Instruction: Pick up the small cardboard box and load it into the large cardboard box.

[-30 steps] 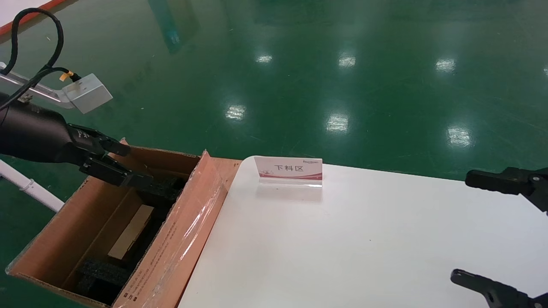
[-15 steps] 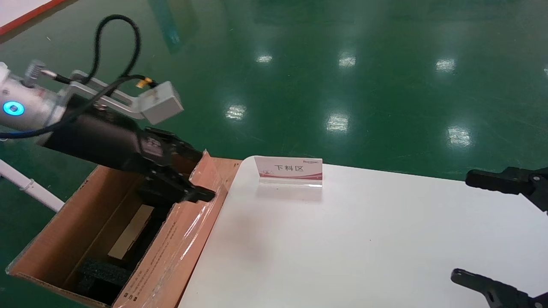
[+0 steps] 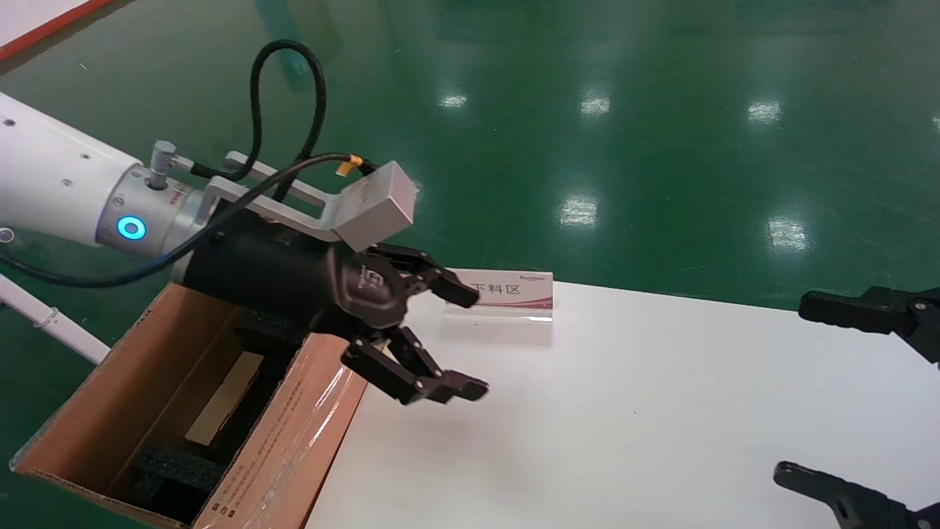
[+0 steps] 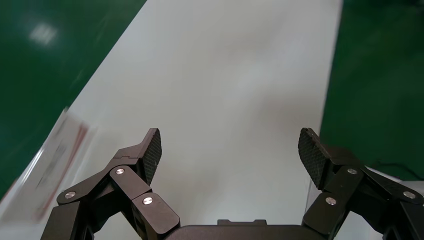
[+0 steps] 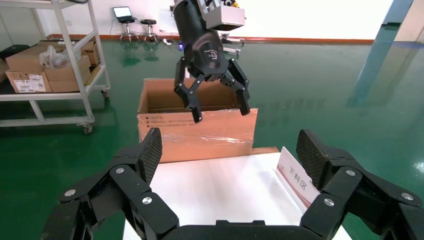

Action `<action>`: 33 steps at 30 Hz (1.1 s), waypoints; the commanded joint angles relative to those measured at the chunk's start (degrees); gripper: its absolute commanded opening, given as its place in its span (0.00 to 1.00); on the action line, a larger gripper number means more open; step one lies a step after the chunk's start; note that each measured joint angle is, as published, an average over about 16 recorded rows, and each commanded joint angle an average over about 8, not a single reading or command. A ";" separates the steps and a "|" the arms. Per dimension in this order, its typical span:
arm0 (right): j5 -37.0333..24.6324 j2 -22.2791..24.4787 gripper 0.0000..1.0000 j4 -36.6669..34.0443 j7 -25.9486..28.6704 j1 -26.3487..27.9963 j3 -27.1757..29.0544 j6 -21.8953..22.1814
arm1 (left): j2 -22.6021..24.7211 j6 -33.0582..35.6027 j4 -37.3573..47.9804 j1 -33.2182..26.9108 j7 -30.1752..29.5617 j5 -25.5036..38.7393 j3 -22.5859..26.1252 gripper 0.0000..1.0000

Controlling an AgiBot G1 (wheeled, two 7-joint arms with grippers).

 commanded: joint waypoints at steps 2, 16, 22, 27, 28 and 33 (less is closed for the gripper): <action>0.01 0.00 1.00 0.00 0.00 0.00 -0.01 0.00 | 0.44 0.72 -0.61 5.19 1.63 -0.41 -6.47 1.00; -0.12 -0.06 1.00 0.03 0.10 -0.06 0.18 -0.06 | 2.46 4.03 -3.44 29.25 9.17 -2.30 -36.47 1.00; -0.21 -0.12 1.00 0.06 0.17 -0.09 0.32 -0.11 | 3.33 5.46 -4.66 39.60 12.41 -3.11 -49.37 1.00; -0.29 -0.16 1.00 0.09 0.24 -0.12 0.43 -0.16 | 4.05 6.63 -5.66 48.12 15.08 -3.78 -59.99 1.00; -0.30 -0.17 1.00 0.09 0.25 -0.13 0.45 -0.16 | 4.17 6.83 -5.82 49.54 15.53 -3.89 -61.76 1.00; -0.38 -0.21 1.00 0.12 0.31 -0.15 0.57 -0.21 | 4.49 7.36 -6.25 53.35 16.74 -4.19 -66.51 1.00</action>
